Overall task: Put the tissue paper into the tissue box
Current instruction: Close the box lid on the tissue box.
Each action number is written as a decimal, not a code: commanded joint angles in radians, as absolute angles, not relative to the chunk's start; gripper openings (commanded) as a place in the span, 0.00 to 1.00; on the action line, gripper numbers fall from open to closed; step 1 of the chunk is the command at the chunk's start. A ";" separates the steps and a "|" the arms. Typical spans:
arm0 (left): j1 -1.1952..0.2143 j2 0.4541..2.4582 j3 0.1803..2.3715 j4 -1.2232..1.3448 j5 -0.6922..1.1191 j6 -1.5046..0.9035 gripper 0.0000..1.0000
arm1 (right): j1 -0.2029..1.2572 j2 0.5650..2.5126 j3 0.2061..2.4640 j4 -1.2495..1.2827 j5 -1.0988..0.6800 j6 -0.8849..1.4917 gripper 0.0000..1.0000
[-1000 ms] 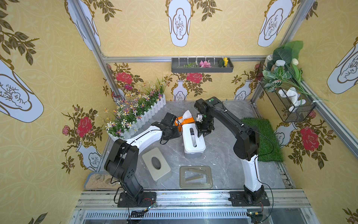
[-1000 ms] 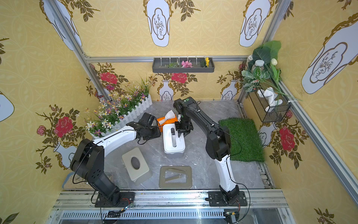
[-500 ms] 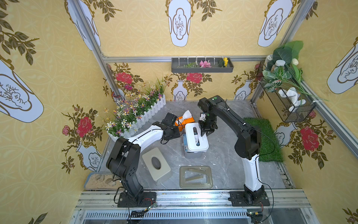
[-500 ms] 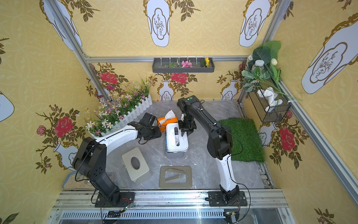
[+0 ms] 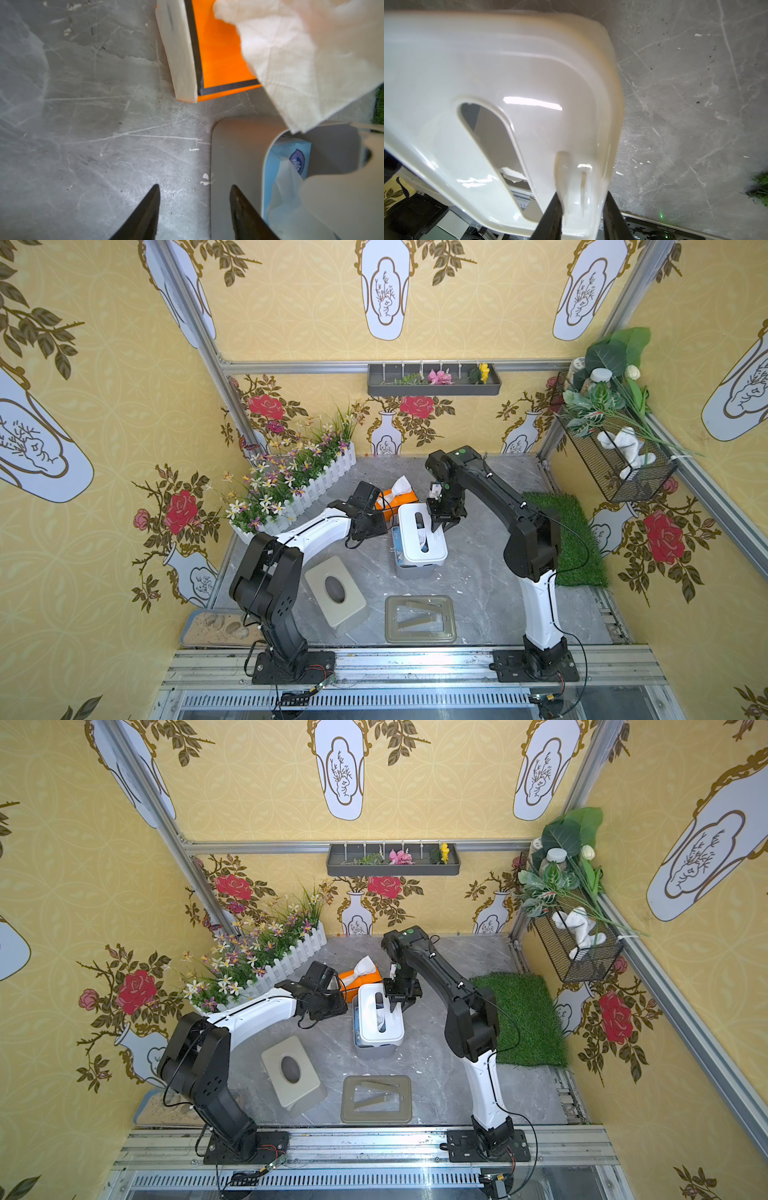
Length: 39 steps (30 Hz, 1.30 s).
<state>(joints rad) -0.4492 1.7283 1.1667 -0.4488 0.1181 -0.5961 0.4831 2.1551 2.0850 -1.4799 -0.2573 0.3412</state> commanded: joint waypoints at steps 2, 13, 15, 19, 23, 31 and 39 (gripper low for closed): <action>-0.449 1.723 1.133 -0.433 0.139 -0.610 0.55 | 0.485 2.164 2.098 -1.462 -0.251 0.367 0.14; -0.450 1.719 1.083 -0.395 0.183 -0.629 0.54 | 0.501 2.184 2.129 -1.484 -0.242 0.397 0.14; -0.450 1.721 1.074 -0.384 0.191 -0.632 0.54 | 0.511 2.192 2.131 -1.488 -0.244 0.402 0.14; -0.450 1.723 1.057 -0.364 0.208 -0.635 0.54 | 0.524 2.204 2.143 -1.489 -0.247 0.411 0.14; -0.450 1.721 1.042 -0.349 0.218 -0.640 0.54 | 0.529 2.210 2.152 -1.499 -0.241 0.418 0.14; -0.451 1.721 1.022 -0.324 0.239 -0.643 0.53 | 0.547 2.225 2.209 -1.524 -0.226 0.435 0.14; -0.457 1.723 1.005 -0.298 0.250 -0.652 0.53 | 0.563 2.236 2.214 -1.542 -0.213 0.443 0.14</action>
<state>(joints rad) -0.4557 1.7157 1.0122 -0.3214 0.2367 -0.6487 0.5610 2.2284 2.2150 -1.5196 -0.2188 0.4397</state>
